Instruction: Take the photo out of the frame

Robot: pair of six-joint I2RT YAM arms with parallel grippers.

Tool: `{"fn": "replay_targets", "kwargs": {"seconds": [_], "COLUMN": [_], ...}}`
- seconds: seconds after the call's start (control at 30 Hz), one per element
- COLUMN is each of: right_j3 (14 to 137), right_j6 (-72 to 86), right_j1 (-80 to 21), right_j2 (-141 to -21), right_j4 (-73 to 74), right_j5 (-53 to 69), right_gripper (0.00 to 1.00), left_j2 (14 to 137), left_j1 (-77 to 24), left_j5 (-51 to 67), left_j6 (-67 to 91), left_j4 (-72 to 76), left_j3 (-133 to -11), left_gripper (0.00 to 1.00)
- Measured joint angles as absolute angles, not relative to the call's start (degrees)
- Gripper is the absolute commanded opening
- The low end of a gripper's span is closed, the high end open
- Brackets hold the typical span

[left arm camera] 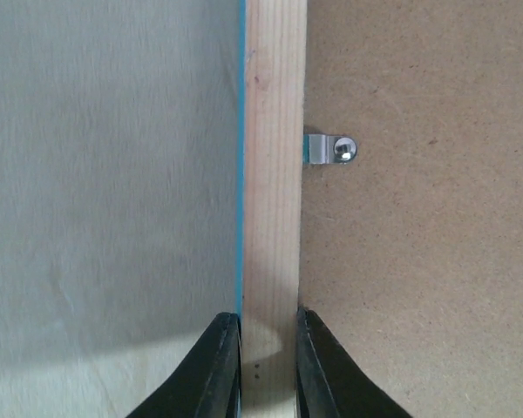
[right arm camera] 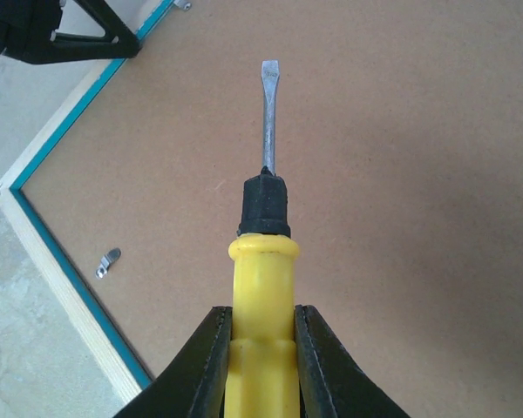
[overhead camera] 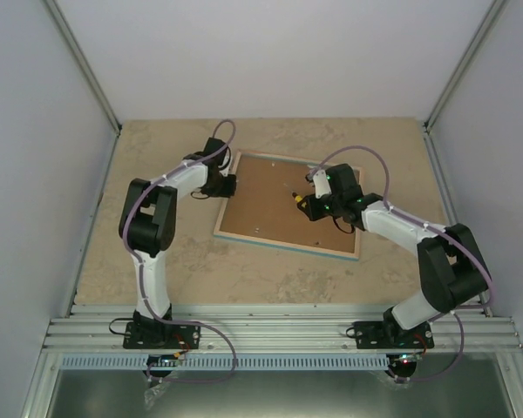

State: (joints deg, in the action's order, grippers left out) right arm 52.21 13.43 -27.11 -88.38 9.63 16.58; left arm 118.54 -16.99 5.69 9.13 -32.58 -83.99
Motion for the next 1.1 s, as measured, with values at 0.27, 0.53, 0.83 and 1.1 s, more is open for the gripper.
{"fn": "replay_targets", "kwargs": {"seconds": [0.27,0.53,0.83,1.1], "right_j3": [55.2,59.1,64.7,69.9], "right_j6": [13.3,12.2,10.4,9.7], "right_j1": [-29.8,-31.9,-35.2,-37.5], "right_j2": [-91.6,-94.8,-101.5,-106.8], "right_j4": [10.0,12.2,16.3,20.3], "right_j5": [17.4,17.7,18.2,18.7], "right_gripper": [0.0,0.0,0.01,0.01], "left_j2": [113.8,107.0,103.2,100.8], "left_j1": [-19.5,-23.5,-26.5,-27.1], "left_j5": [5.2,5.2,6.9,8.1], "left_j6": [15.4,23.6,27.2,28.6], "left_j4": [-32.9,-32.0,-29.8,-28.1], "left_j3": [-77.6,-68.5,-63.0,-59.7], "left_gripper": [0.13,0.13,0.14,0.14]}}
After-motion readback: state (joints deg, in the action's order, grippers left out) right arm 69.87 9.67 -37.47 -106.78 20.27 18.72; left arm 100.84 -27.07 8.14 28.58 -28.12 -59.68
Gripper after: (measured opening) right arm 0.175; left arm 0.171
